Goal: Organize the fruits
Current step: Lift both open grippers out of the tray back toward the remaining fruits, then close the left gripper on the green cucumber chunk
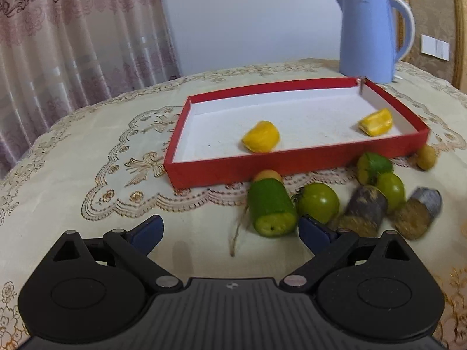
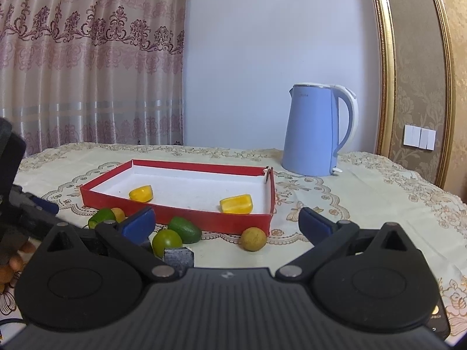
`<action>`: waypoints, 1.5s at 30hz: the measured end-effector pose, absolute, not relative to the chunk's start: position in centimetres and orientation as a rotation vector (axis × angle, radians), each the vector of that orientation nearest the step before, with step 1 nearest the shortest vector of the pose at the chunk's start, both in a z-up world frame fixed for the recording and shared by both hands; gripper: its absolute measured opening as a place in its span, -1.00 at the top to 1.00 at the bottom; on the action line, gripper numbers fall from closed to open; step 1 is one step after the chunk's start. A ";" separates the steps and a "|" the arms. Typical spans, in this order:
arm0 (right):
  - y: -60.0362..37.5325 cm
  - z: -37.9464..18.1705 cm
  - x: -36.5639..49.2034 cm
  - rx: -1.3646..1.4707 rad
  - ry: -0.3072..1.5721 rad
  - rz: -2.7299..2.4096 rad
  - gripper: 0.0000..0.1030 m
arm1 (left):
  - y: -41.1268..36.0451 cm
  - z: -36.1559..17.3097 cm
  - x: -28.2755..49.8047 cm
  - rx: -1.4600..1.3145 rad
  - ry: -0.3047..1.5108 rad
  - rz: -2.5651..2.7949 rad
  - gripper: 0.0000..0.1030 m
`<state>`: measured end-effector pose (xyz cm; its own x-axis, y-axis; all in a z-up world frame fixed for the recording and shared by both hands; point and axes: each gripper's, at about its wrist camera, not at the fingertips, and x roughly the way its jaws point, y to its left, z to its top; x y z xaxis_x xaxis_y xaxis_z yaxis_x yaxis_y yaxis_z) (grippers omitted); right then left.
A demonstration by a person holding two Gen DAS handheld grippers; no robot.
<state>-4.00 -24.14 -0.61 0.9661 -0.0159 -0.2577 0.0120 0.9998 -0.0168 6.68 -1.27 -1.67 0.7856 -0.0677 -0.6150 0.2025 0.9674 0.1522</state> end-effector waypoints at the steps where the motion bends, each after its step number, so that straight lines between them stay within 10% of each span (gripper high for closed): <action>1: -24.2 -0.6 -4.0 -0.015 0.260 -0.014 -1.00 | -1.4 -1.8 7.0 0.219 0.658 -0.137 -0.94; 7: -24.4 -0.7 -3.9 -0.008 0.260 -0.028 -1.00 | -1.8 -2.2 7.1 0.261 0.652 -0.097 -0.90; 12: -24.3 -0.7 -4.0 -0.010 0.263 -0.005 -1.00 | -1.3 -1.8 7.5 0.162 0.687 -0.178 -0.27; 27: -23.5 -0.8 -4.3 -0.058 0.274 0.019 -1.00 | -1.2 -1.8 7.3 0.104 0.699 -0.253 0.33; 45: -22.7 -2.1 -3.1 -0.088 0.361 0.094 -0.97 | 1.5 -0.2 4.8 0.048 0.584 -0.241 0.38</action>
